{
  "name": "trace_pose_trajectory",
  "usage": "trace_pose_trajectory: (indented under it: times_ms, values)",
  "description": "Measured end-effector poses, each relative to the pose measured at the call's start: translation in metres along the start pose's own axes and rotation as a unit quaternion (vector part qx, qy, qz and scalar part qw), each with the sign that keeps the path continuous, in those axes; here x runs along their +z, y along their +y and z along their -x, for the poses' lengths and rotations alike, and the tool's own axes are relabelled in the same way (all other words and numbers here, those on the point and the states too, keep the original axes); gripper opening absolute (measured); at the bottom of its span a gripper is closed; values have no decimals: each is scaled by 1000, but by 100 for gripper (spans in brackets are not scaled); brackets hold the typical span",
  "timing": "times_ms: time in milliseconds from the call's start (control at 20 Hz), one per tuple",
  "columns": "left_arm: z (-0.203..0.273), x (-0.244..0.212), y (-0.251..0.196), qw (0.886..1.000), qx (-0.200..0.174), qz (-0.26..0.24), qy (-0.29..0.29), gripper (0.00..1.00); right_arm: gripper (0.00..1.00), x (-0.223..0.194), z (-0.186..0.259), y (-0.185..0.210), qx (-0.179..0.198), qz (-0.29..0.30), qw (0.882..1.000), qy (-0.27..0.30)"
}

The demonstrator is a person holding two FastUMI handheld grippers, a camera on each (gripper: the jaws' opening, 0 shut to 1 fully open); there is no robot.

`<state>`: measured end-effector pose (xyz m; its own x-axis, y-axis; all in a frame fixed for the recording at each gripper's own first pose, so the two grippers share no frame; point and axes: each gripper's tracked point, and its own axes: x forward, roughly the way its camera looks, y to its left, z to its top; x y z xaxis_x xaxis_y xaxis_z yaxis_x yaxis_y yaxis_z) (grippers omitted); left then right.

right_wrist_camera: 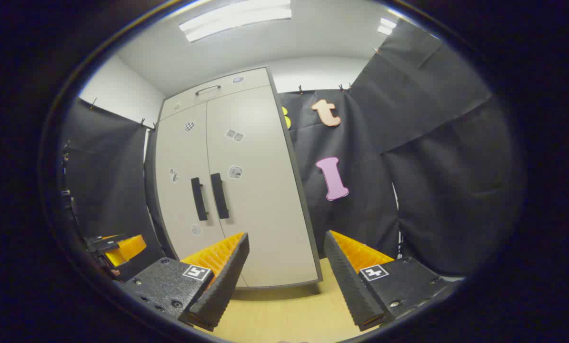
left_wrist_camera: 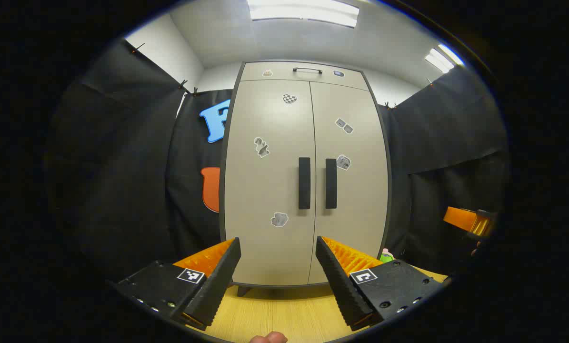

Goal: Open the right door of the double-door shoe cabinet with the right hand, and open the left door with the left hand.

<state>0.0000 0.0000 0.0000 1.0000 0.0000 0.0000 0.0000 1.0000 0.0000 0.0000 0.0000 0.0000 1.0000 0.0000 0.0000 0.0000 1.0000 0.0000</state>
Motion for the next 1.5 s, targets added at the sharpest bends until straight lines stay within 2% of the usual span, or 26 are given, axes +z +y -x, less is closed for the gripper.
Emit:
trace_pose_trajectory:
  times_ms: [150,450,750,1000,1200,1400,1500]
  values:
    - [1,1,-3,1000,-6,0,-6,95,98,0,-1,-8,-8,-12,1000,0]
    - [0,-3,-3,1000,-7,4,2,95,98,-5,3,-8,-16,10,1000,-6]
    - [1,-5,1,1000,-1,9,3,95,97,-4,6,9,-2,50,999,-6]
    - [1,-7,0,1000,-1,5,5,95,99,-5,-2,39,30,78,997,-1]
    - [4,-6,1,1000,-6,2,2,95,99,-4,-29,64,47,81,996,11]
    - [18,-18,-8,999,-27,11,13,95,99,6,-86,99,72,64,995,17]
    - [25,-24,-4,999,-25,7,20,95,99,18,-119,118,81,61,995,13]
